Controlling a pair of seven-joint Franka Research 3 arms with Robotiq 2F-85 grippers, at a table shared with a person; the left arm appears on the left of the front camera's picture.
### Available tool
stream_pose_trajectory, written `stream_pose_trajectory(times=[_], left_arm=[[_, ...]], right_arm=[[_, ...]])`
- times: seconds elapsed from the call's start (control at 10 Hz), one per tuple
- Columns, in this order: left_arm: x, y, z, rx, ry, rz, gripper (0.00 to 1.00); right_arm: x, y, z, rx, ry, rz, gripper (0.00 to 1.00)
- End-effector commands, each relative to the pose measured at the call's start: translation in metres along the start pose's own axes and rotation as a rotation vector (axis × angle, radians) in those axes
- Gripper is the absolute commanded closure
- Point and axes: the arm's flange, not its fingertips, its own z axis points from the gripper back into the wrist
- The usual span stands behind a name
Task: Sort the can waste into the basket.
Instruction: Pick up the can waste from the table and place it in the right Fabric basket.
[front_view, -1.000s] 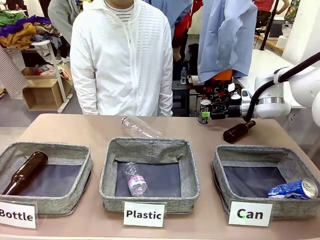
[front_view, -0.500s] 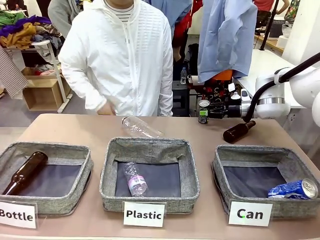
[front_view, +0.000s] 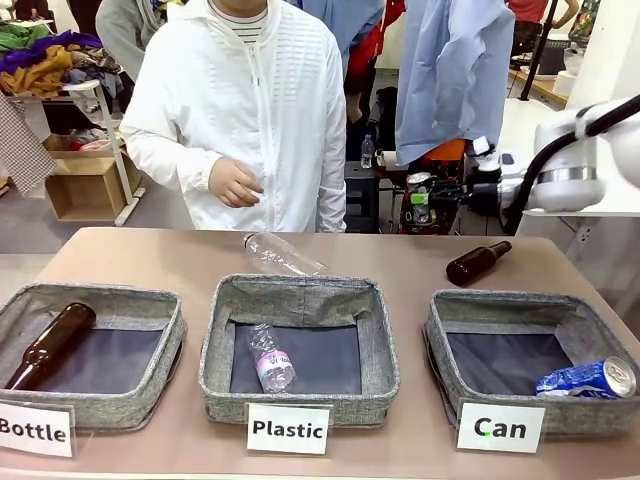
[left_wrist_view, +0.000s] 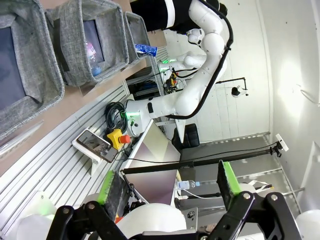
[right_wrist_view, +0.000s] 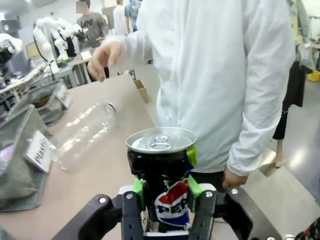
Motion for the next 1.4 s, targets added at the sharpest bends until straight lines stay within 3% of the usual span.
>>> stream_pose_trajectory(times=[0.0, 0.4, 0.8, 1.0, 1.3], left_arm=[[-0.002, -0.003, 0.0, -0.011, -0.001, 0.008, 0.0], [-0.002, -0.003, 0.0, -0.011, -0.001, 0.008, 0.0], [-0.002, -0.003, 0.0, -0.011, -0.001, 0.008, 0.0], [-0.002, -0.003, 0.0, -0.011, -0.001, 0.008, 0.0], [-0.002, -0.003, 0.0, -0.011, -0.001, 0.008, 0.0]], right_arm=[[0.047, 0.056, 0.037, 0.088, 0.094, -0.056, 1.0], [0.115, 0.154, 0.103, 0.189, 0.343, -0.145, 1.0], [0.123, 0.253, 0.132, 0.356, 0.571, -0.117, 1.0], [0.115, 0.274, 0.127, 0.369, 0.617, -0.133, 1.0], [0.103, 0.279, 0.125, 0.35, 0.722, -0.101, 1.0]])
